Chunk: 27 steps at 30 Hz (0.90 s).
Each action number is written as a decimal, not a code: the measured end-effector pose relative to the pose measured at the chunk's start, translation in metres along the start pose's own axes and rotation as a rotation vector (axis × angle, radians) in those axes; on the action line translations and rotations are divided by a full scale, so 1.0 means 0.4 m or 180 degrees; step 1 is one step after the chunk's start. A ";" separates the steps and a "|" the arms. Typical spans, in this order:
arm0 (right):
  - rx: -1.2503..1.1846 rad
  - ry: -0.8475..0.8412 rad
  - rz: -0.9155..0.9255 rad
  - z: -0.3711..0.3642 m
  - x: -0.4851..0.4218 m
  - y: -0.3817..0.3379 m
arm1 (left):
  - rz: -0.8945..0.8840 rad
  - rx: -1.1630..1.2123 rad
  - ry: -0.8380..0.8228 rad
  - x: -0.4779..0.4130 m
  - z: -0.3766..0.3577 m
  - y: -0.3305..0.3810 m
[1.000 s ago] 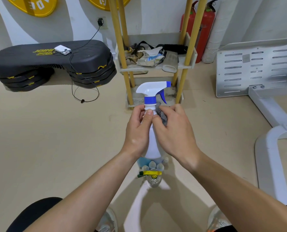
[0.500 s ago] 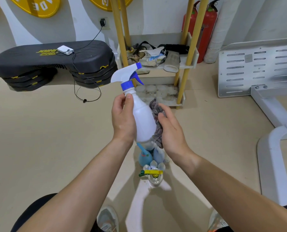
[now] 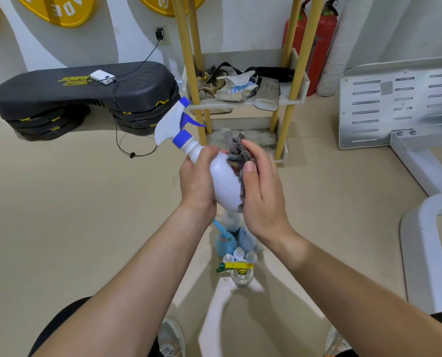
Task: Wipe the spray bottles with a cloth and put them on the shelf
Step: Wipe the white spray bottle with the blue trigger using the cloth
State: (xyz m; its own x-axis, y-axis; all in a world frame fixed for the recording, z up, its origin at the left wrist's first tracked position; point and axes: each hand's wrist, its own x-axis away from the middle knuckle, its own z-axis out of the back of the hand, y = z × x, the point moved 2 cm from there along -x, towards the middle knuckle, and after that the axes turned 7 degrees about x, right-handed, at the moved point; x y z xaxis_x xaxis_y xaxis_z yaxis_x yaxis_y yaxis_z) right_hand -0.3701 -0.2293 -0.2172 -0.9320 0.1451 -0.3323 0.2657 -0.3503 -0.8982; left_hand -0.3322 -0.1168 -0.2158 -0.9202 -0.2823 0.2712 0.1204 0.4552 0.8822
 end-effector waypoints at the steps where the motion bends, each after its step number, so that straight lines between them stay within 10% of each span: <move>1: 0.0044 0.0068 0.0029 0.000 0.001 0.004 | 0.0048 0.0060 0.0037 -0.004 0.000 0.001; 15: -0.1161 0.0674 -0.2385 -0.017 -0.023 0.020 | 0.0734 0.0797 0.0228 -0.036 -0.016 -0.038; 27: -0.0303 0.0668 -0.1294 -0.018 0.042 -0.040 | 0.0569 0.0837 0.0448 -0.051 -0.013 -0.043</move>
State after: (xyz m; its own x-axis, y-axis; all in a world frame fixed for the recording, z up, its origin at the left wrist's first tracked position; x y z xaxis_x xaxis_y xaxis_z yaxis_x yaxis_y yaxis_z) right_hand -0.3882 -0.2147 -0.2105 -0.8977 0.4405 0.0100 -0.0803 -0.1413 -0.9867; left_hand -0.3137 -0.1234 -0.2344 -0.8306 -0.2839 0.4791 0.1580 0.7048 0.6916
